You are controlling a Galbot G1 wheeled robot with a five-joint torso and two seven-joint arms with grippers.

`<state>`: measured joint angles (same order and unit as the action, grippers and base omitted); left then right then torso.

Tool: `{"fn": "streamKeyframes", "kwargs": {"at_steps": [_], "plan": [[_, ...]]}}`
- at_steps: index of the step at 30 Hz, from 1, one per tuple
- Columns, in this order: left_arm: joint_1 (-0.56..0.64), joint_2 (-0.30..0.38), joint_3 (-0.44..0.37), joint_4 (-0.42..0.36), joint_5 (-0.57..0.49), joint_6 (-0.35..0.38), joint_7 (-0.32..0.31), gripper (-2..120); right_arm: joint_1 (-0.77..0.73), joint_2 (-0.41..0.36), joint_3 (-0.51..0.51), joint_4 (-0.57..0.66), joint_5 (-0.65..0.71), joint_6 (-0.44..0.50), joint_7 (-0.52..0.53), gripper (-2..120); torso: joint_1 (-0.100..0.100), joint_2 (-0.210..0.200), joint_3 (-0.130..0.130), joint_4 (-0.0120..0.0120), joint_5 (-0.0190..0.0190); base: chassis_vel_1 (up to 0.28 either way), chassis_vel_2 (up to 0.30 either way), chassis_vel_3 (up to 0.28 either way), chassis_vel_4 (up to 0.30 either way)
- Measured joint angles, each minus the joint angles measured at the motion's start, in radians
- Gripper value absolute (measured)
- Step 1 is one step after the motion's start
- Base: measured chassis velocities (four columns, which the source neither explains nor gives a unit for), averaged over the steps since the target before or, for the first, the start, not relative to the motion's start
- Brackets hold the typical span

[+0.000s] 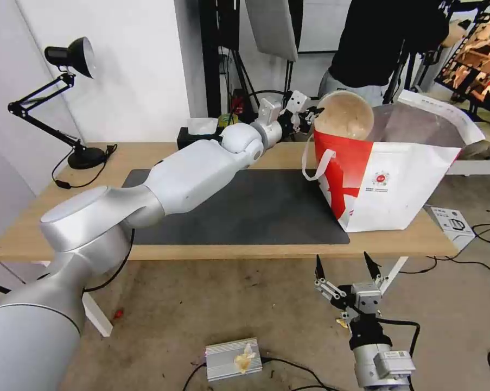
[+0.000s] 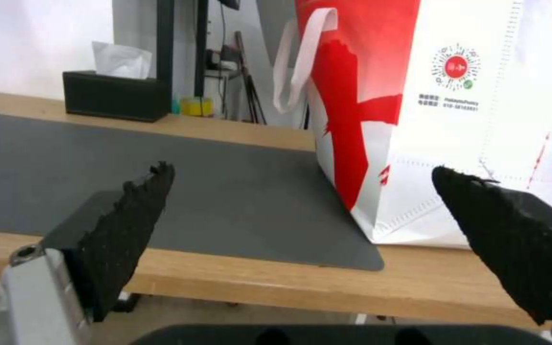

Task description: Pick up the trash from the table and place it into the takeout bag.

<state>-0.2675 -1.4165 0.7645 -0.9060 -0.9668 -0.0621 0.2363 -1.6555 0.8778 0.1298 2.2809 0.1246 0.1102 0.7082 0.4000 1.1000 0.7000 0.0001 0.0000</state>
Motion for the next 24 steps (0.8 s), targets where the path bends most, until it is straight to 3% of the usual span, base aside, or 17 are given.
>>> {"fn": "streamKeyframes", "kwargs": {"at_steps": [11,15,24], "plan": [[-0.015,-0.018,0.022,0.019,0.1,-0.037,0.05,3,0.0,0.0,0.0,0.0,0.0,0.0,0.0,100,0.0,0.0,0.0,-0.0001,0.0001,0.0,0.0,0.0,0.0],[-0.019,-0.016,0.026,0.009,0.111,-0.049,0.027,23,0.0,0.0,0.0,0.0,0.0,0.0,0.0,100,0.0,0.0,0.0,-0.0001,0.0,0.0,0.0,0.0,0.0],[-0.032,-0.002,0.035,-0.007,0.117,-0.064,0.018,53,0.0,0.0,0.0,0.0,0.0,0.0,0.0,100,0.0,0.0,0.0,-0.0001,0.0,0.0,0.0,0.0,0.0]]}}
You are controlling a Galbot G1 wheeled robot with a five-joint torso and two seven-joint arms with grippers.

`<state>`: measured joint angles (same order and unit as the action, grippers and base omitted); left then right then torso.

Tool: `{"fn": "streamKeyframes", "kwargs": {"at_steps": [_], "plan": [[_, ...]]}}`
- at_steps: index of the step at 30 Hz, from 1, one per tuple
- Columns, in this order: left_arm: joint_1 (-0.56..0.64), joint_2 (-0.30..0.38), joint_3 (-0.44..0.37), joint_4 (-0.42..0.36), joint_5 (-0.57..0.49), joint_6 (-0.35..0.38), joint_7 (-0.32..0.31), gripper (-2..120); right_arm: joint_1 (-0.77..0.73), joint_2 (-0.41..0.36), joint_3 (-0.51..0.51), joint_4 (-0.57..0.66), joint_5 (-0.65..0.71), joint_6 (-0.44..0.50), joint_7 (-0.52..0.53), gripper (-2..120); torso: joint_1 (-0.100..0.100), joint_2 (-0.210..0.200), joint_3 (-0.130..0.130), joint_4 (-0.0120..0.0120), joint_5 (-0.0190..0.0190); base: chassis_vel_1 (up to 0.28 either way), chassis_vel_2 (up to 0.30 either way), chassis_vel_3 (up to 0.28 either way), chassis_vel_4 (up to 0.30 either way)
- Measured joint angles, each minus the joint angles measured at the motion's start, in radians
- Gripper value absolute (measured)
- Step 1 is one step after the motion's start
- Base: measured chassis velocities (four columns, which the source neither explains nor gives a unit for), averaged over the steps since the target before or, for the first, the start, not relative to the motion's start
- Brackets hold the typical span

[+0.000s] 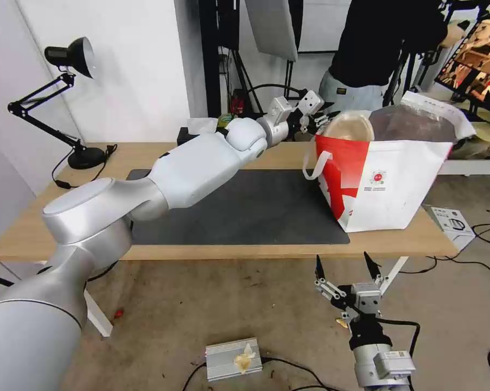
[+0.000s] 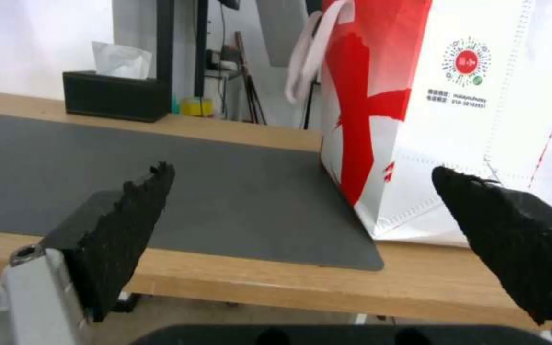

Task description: Pick up the trash from the table and place it into the takeout bag.

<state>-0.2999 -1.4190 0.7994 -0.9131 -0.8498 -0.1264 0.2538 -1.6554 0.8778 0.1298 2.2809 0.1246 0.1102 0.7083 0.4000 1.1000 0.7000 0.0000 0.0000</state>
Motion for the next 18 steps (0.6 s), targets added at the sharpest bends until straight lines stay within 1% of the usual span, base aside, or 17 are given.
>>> {"fn": "streamKeyframes", "kwargs": {"at_steps": [1,2,5,6,7,9,10,11,12,13,14,16,17,18], "plan": [[-0.003,0.005,0.002,-0.004,0.0,0.0,-0.008,59,0.0,0.0,0.0,0.0,0.0,0.0,0.0,100,0.0,0.0,0.0,0.0,0.0,0.0,0.0,0.0,0.0],[-0.003,0.005,0.002,-0.004,0.0,0.0,-0.008,59,0.0,0.0,0.0,0.0,0.0,0.0,0.0,100,0.0,0.0,0.0,0.0,0.0,0.0,0.0,0.0,0.0],[-0.005,0.017,0.005,-0.018,-0.003,0.0,-0.024,73,0.0,0.0,0.0,0.0,0.0,0.0,0.0,100,0.0,0.0,0.0,0.0,0.0,0.0,0.0,0.0,0.0],[-0.005,0.017,0.005,-0.018,-0.003,0.0,-0.024,73,0.0,0.0,0.0,0.0,0.0,0.0,0.0,100,0.0,0.0,0.0,0.0,0.0,0.0,0.0,0.0,0.0],[-0.005,0.019,0.005,-0.023,-0.004,0.0,-0.026,76,0.0,0.0,0.0,0.0,0.0,0.0,0.0,100,0.0,0.0,0.0,0.0,0.0,0.0,0.0,0.0,0.0],[-0.004,0.033,0.002,-0.062,-0.028,0.002,-0.045,88,0.0,0.0,0.0,0.0,0.0,0.0,0.0,100,0.0,0.0,0.0,0.0,-0.0001,0.0,0.0,0.0,0.0],[-0.002,0.039,0.0,-0.075,-0.032,0.003,-0.051,91,0.0,0.0,0.0,0.0,0.0,0.0,0.0,100,0.0,0.0,0.0,-0.0001,0.0,0.0,0.0,0.0,0.0],[-0.002,0.039,0.0,-0.075,-0.032,0.003,-0.051,91,0.0,0.0,0.0,0.0,0.0,0.0,0.0,100,0.0,0.0,0.0,-0.0001,0.0,0.0,0.0,0.0,0.0],[0.002,0.048,-0.005,-0.103,-0.036,0.004,-0.063,96,0.0,0.0,0.0,0.0,0.0,0.0,0.0,100,0.0,0.0,0.0,0.0001,-0.0001,0.0,0.0,0.0,0.0],[0.004,0.055,-0.012,-0.125,-0.037,0.004,-0.079,99,0.0,0.0,0.0,0.0,0.0,0.0,0.0,100,0.0,0.0,0.0,0.0,-0.0001,0.0,0.0,0.0,0.0],[0.004,0.055,-0.012,-0.125,-0.037,0.004,-0.079,99,0.0,0.0,0.0,0.0,0.0,0.0,0.0,100,0.0,0.0,0.0,0.0,-0.0001,0.0,0.0,0.0,0.0],[0.006,0.071,-0.034,-0.155,-0.037,-0.003,-0.116,100,0.0,0.0,0.0,0.0,0.0,0.0,0.0,100,0.0,0.0,0.0,-0.0001,0.0,0.0,0.0,0.0,0.0],[0.015,0.111,-0.072,-0.213,-0.037,-0.035,-0.191,100,0.0,0.0,0.0,0.0,0.0,0.0,0.0,100,0.0,0.0,0.0,-0.0002,-0.0001,0.0,0.0,0.0,0.0],[0.015,0.111,-0.072,-0.213,-0.037,-0.035,-0.191,100,0.0,0.0,0.0,0.0,0.0,0.0,0.0,100,0.0,0.0,0.0,-0.0002,-0.0001,0.0,0.0,0.0,0.0]]}}
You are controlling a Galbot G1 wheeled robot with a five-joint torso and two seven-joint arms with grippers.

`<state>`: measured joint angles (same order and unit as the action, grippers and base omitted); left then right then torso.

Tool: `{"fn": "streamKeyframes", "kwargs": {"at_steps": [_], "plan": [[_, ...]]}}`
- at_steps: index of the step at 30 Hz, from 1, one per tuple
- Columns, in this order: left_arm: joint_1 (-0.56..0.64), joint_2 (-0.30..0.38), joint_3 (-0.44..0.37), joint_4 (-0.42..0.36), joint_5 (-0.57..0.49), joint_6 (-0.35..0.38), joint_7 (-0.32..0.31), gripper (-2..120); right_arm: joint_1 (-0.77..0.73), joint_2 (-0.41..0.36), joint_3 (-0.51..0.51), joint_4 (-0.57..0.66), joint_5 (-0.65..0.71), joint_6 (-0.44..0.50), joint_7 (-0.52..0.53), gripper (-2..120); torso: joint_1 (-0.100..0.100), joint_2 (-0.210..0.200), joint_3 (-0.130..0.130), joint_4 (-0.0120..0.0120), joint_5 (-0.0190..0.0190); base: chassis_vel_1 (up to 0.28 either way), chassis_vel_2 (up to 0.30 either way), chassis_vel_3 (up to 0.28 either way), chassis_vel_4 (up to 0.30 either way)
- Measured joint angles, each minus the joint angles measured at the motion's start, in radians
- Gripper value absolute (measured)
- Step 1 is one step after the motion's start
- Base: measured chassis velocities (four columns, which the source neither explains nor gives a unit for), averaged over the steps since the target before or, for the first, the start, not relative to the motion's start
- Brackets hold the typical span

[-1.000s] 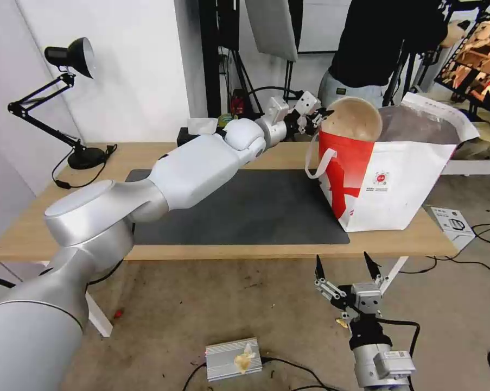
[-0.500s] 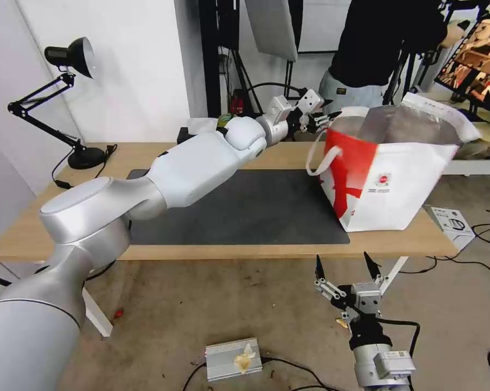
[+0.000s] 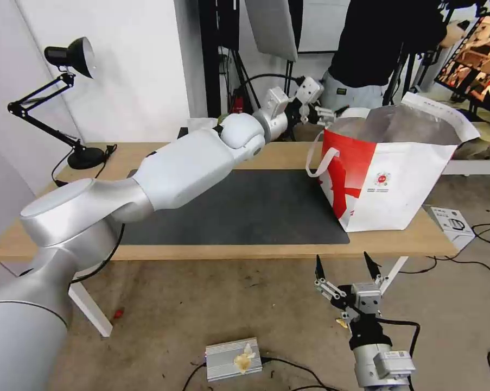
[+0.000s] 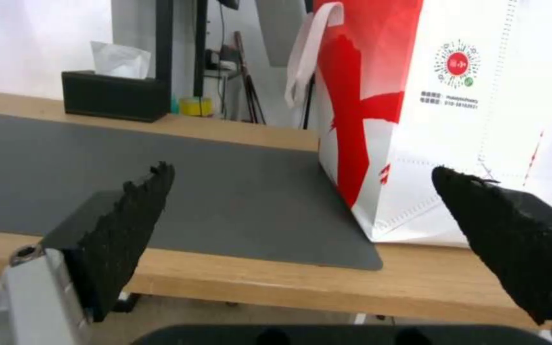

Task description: Pick up the trash from the table and place it into the takeout bag.

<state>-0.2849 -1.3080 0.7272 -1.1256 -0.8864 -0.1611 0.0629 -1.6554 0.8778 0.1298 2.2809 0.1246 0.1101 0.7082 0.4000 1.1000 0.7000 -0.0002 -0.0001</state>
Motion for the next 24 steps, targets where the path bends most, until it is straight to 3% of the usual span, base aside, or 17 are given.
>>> {"fn": "streamKeyframes", "kwargs": {"at_steps": [3,5,8,9,12,13,16,18,24], "plan": [[0.029,0.096,-0.039,-0.12,-0.01,-0.039,-0.118,100,0.0,0.0,0.0,0.0,0.0,0.0,0.0,100,0.0,0.0,0.0,0.0003,-0.0002,0.0,0.0,0.0,0.0],[0.036,0.112,-0.043,-0.143,-0.019,-0.04,-0.138,100,0.0,0.0,0.0,0.0,0.0,0.0,0.0,100,0.0,0.0,0.0,0.0003,-0.0002,0.0,0.0,0.0,0.0],[0.093,0.22,-0.078,-0.282,-0.024,-0.047,-0.229,100,0.0,0.0,0.0,0.0,0.0,0.0,0.0,100,0.0,0.0,0.0,-0.0001,-0.0004,0.0,0.0,0.0,0.0],[0.093,0.22,-0.078,-0.282,-0.024,-0.047,-0.229,100,0.0,0.0,0.0,0.0,0.0,0.0,0.0,100,0.0,0.0,0.0,-0.0001,-0.0004,0.0,0.0,0.0,0.0],[0.201,0.368,-0.152,-0.435,0.003,-0.05,-0.303,100,0.0,0.0,0.0,0.0,0.0,0.0,0.0,100,0.0,0.0,0.0,0.0003,-0.0006,0.0,0.0,0.0,0.0],[0.201,0.368,-0.152,-0.435,0.003,-0.05,-0.303,100,0.0,0.0,0.0,0.0,0.0,0.0,0.0,100,0.0,0.0,0.0,0.0003,-0.0006,0.0,0.0,0.0,0.0],[0.333,0.486,-0.246,-0.535,0.039,-0.049,-0.32,100,0.0,0.0,0.0,0.0,0.0,0.0,0.0,100,0.0,0.0,0.0,0.0006,-0.0008,0.0,0.0,0.0,0.0],[0.358,0.506,-0.267,-0.554,0.043,-0.049,-0.32,100,0.0,0.0,0.0,0.0,0.0,0.0,0.0,100,0.0,0.0,0.0,0.0007,-0.0008,0.0,0.0,0.0,0.0],[0.561,0.626,-0.444,-0.713,0.058,-0.048,-0.337,100,0.0,0.0,0.0,0.0,0.0,0.0,0.0,100,0.0,0.0,0.0,0.0001,0.0,0.0,0.0,0.0,0.0]]}}
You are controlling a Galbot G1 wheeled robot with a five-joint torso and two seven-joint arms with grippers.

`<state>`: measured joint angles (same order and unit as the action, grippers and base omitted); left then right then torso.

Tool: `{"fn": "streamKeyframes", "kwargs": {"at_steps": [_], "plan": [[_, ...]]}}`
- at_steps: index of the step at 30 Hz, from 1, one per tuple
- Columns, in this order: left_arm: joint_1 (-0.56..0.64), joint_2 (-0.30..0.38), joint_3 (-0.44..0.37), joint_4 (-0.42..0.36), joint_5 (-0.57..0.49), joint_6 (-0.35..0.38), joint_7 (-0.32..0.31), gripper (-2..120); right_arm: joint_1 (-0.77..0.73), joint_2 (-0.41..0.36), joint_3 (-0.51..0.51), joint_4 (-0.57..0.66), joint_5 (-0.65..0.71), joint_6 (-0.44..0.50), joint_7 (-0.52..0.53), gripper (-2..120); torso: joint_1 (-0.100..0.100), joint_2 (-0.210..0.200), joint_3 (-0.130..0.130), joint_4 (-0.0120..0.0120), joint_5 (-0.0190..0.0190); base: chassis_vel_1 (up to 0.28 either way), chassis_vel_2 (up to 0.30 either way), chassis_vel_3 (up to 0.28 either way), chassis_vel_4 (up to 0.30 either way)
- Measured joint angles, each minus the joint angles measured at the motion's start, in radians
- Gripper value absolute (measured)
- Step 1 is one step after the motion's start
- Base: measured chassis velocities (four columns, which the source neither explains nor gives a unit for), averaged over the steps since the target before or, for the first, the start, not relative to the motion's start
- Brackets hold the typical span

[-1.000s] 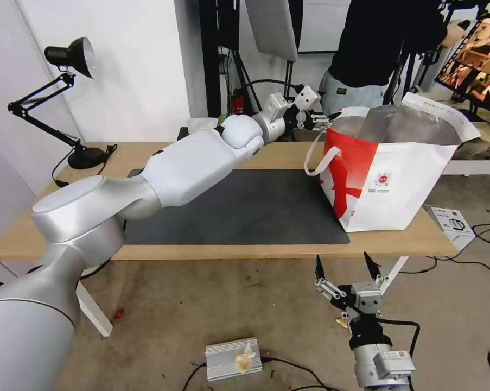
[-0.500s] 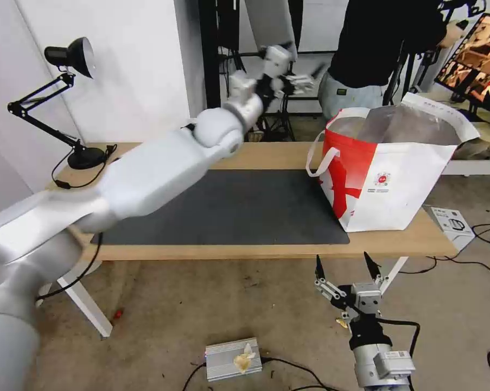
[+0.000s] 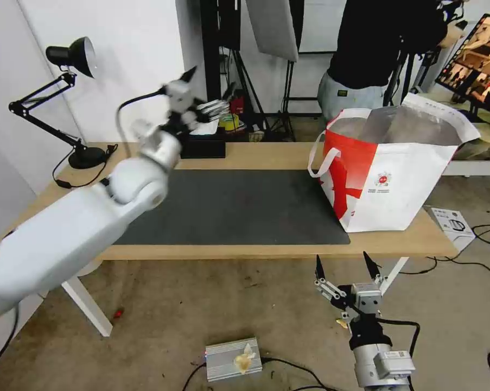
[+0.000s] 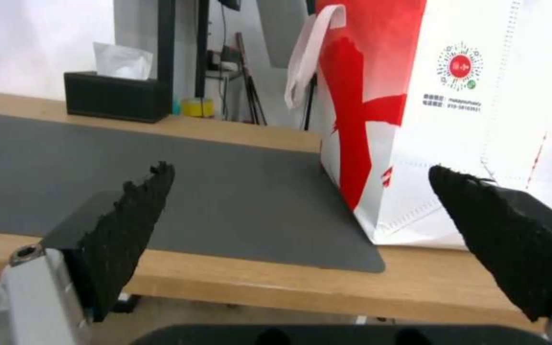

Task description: Pick up the trash from the table and place it into the takeout bag.

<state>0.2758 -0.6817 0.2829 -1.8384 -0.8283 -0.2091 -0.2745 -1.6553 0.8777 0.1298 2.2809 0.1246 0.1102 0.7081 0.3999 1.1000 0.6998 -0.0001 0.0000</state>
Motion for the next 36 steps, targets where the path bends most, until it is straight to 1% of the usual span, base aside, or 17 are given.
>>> {"fn": "streamKeyframes", "kwargs": {"at_steps": [3,4,5,8,9,12,13,15,16,18,21,23,27,28,29,31,36], "plan": [[0.188,0.057,-0.158,-0.096,0.02,0.002,-0.005,100,0.0,0.0,0.0,0.0,0.0,0.0,0.0,100,0.0,0.0,0.0,0.0,-0.0001,0.0,0.0,0.0,0.0],[0.188,0.057,-0.158,-0.096,0.02,0.002,-0.005,100,0.0,0.0,0.0,0.0,0.0,0.0,0.0,100,0.0,0.0,0.0,0.0,-0.0001,0.0,0.0,0.0,0.0],[0.28,0.075,-0.234,-0.127,0.032,0.003,-0.005,100,0.0,0.0,0.0,0.0,0.0,0.0,0.0,100,0.0,0.0,0.0,0.0001,-0.0003,0.0,0.0,0.0,0.0],[0.487,0.119,-0.396,-0.215,0.059,-0.002,0.001,100,0.0,0.0,0.0,0.0,0.0,0.0,0.0,100,0.0,0.0,0.0,0.0005,0.0,0.0,0.0,0.0,0.0],[0.487,0.119,-0.396,-0.215,0.059,-0.002,0.001,100,0.0,0.0,0.0,0.0,0.0,0.0,0.0,100,0.0,0.0,0.0,0.0005,0.0,0.0,0.0,0.0,0.0],[0.691,0.118,-0.544,-0.292,0.104,-0.028,-0.012,100,0.0,0.0,0.0,0.0,0.0,0.0,0.0,100,0.0,0.0,0.0,0.0003,0.0001,0.0,0.0,0.0,0.0],[0.691,0.118,-0.544,-0.292,0.104,-0.028,-0.012,100,0.0,0.0,0.0,0.0,0.0,0.0,0.0,100,0.0,0.0,0.0,0.0003,0.0001,0.0,0.0,0.0,0.0],[0.762,0.084,-0.585,-0.318,0.134,-0.042,-0.02,100,0.0,0.0,0.0,0.0,0.0,0.0,0.0,100,0.0,0.0,0.0,0.0005,0.0003,0.0,0.0,0.0,0.0],[0.776,0.061,-0.582,-0.319,0.147,-0.044,-0.02,100,0.0,0.0,0.0,0.0,0.0,0.0,0.0,100,0.0,0.0,0.0,0.0005,-0.0003,0.0,0.0,0.0,0.0],[0.779,0.043,-0.576,-0.32,0.159,-0.044,-0.02,100,0.0,0.0,0.0,0.0,0.0,0.0,0.0,100,0.0,0.0,0.0,0.0001,-0.0003,0.0,0.0,0.0,0.0],[0.807,-0.012,-0.57,-0.328,0.2,-0.048,-0.02,100,0.0,0.0,0.0,0.0,0.0,0.0,0.0,100,0.0,0.0,0.0,-0.0003,0.0001,0.0,0.0,0.0,0.0],[0.819,-0.025,-0.573,-0.332,0.213,-0.048,-0.02,100,0.0,0.0,0.0,0.0,0.0,0.0,0.0,100,0.0,0.0,0.0,-0.0003,0.0003,0.0,0.0,0.0,0.0],[0.905,-0.107,-0.599,-0.357,0.293,-0.063,-0.022,100,0.0,0.0,0.0,0.0,0.0,0.0,0.0,100,0.0,0.0,0.0,0.0,0.0003,0.0,0.0,0.0,0.0],[0.905,-0.107,-0.599,-0.357,0.293,-0.063,-0.022,100,0.0,0.0,0.0,0.0,0.0,0.0,0.0,100,0.0,0.0,0.0,0.0,0.0003,0.0,0.0,0.0,0.0],[0.931,-0.136,-0.603,-0.363,0.316,-0.066,-0.022,100,0.0,0.0,0.0,0.0,0.0,0.0,0.0,100,0.0,0.0,0.0,0.0,0.0002,0.0,0.0,0.0,0.0],[0.984,-0.175,-0.611,-0.366,0.357,-0.081,0.008,100,0.0,0.0,0.0,0.0,0.0,0.0,0.0,100,0.0,0.0,0.0,0.0001,0.0,0.0,0.0,0.0,0.0],[1.069,-0.2,-0.612,-0.374,0.413,-0.104,0.051,100,0.0,0.0,0.0,0.0,0.0,0.0,0.0,100,0.0,0.0,0.0,0.0001,0.0001,0.0,0.0,0.0,0.0]]}}
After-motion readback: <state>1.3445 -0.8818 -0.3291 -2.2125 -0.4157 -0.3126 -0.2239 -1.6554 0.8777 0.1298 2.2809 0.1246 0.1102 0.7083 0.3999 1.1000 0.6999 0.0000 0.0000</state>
